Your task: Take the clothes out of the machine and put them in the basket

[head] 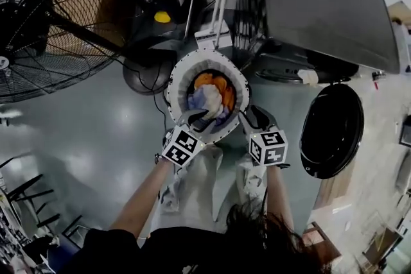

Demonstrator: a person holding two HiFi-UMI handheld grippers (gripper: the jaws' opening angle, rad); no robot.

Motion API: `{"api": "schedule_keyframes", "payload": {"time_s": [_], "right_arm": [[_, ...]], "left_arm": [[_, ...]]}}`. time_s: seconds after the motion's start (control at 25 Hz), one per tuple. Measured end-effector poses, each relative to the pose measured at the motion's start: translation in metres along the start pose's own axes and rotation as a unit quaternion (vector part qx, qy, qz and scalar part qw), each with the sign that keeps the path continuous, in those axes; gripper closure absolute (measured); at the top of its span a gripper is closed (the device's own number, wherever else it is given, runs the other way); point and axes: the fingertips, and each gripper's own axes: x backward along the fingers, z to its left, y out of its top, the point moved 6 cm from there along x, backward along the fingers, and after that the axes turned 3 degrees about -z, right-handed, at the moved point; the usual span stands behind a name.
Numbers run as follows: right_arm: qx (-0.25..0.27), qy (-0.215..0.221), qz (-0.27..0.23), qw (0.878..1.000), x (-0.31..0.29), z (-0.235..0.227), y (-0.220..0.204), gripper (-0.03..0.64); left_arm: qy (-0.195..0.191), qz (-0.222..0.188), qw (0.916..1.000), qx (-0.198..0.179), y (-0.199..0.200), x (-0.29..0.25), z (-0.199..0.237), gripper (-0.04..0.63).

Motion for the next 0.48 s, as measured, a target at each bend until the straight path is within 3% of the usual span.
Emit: {"api": "schedule_keyframes", "payload": {"time_s": [0.24,0.48], "right_arm": [[-0.009,-0.033,-0.020,0.999,0.027,-0.049,0.000,0.449],[-0.026,-0.051,-0.044,0.997,0.047,-0.114,0.001,0.476]], "left_arm": [[-0.022,-0.014,0.9995,-0.020,0.027,-0.024,-0.028,0.522],[-0.005,-0.012,0.9996,-0.025,0.058,-0.054,-0.054,0.545]]}}
